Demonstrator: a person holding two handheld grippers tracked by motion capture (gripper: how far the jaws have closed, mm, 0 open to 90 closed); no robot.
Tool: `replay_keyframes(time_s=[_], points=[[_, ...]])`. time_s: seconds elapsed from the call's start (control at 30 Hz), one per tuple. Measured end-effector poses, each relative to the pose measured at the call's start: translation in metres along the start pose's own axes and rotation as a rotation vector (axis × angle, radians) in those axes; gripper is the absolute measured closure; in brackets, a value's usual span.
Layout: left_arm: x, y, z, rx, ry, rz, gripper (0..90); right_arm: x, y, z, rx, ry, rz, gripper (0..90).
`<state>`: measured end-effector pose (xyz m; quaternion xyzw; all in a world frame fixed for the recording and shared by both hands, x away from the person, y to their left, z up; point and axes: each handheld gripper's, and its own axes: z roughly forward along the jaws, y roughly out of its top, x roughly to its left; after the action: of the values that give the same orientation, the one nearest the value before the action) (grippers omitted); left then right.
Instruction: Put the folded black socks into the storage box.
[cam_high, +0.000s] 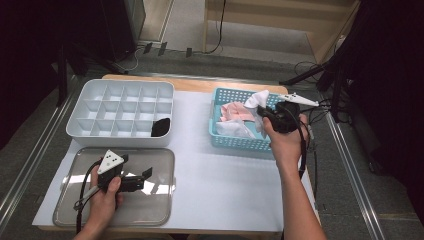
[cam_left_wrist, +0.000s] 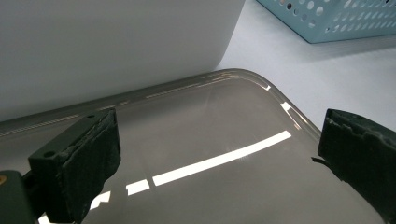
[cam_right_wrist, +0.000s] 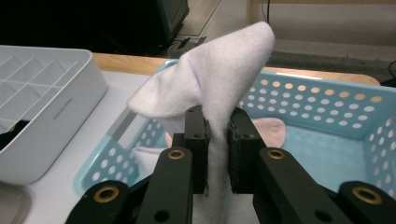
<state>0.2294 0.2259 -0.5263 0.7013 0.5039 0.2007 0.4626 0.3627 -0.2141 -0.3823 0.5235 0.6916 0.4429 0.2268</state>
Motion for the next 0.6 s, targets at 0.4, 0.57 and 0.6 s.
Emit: replay_keyframes(time_s=[0.4, 0.57, 0.6], points=[[0.0, 0.0, 0.0, -0.001, 0.006, 0.004, 0.0, 0.026, -0.042, -0.029, -0.013, 0.058, -0.021, 80.6], [-0.001, 0.0, 0.0, 0.0, 0.006, 0.004, 0.0, 0.035, -0.068, -0.039, -0.011, 0.083, -0.019, 80.6], [-0.001, 0.0, 0.0, 0.001, 0.007, 0.003, 0.0, 0.036, -0.073, -0.041, -0.006, 0.09, -0.018, 80.6]])
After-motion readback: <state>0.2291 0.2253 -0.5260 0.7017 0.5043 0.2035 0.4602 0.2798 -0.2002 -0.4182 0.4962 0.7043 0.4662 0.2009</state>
